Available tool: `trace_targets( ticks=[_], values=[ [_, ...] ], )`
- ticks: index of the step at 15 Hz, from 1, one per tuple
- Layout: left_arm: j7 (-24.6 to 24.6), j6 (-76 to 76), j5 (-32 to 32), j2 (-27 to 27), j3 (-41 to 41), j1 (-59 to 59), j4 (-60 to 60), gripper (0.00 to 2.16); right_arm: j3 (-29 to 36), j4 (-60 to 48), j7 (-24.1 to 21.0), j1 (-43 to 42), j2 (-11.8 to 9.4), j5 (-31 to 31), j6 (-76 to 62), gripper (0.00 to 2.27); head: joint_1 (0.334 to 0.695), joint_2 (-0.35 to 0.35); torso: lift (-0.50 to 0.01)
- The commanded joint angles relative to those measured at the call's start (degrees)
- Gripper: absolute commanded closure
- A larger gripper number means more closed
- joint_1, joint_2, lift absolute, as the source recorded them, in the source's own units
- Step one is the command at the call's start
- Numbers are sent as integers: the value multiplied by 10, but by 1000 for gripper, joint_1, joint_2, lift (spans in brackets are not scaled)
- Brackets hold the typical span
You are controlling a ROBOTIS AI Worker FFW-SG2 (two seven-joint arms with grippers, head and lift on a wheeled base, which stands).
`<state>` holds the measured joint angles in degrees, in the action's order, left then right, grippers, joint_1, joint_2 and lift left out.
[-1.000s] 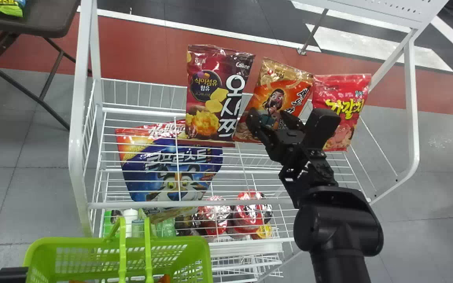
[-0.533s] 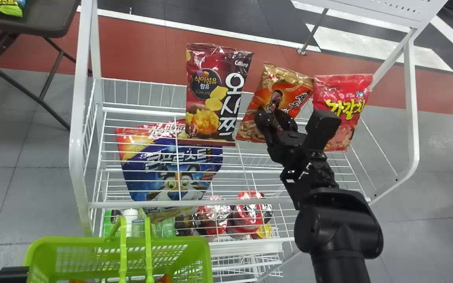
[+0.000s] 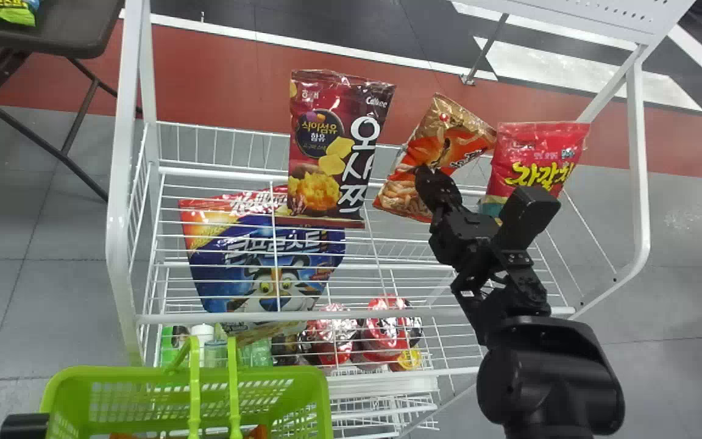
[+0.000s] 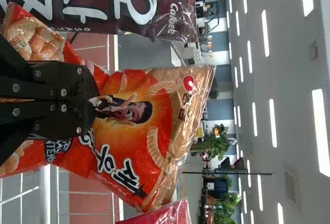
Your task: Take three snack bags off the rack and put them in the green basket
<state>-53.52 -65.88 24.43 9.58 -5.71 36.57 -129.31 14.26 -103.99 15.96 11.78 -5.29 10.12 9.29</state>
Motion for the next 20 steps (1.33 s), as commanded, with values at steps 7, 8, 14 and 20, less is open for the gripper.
trace_targets(
  ticks=[7, 8, 14, 20],
  values=[
    [1, 0, -3, -1, -4, 6, -7, 1706, 25, -96, 100, 49, 0, 29, 32, 2115, 695, -350, -24],
    [1, 0, -3, -1, -4, 6, -7, 1706, 27, -103, 117, 54, 0, 31, 40, 2115, 695, -350, -24],
    [-1, 0, -3, 0, 0, 9, -7, 1706, 40, -271, 149, 182, 10, 47, 76, 2111, 695, -350, -24],
    [2, 2, -4, -8, -1, 9, 1, 1706, 157, -373, 319, 251, 45, 155, 353, 2115, 695, -350, -24]
  ],
)
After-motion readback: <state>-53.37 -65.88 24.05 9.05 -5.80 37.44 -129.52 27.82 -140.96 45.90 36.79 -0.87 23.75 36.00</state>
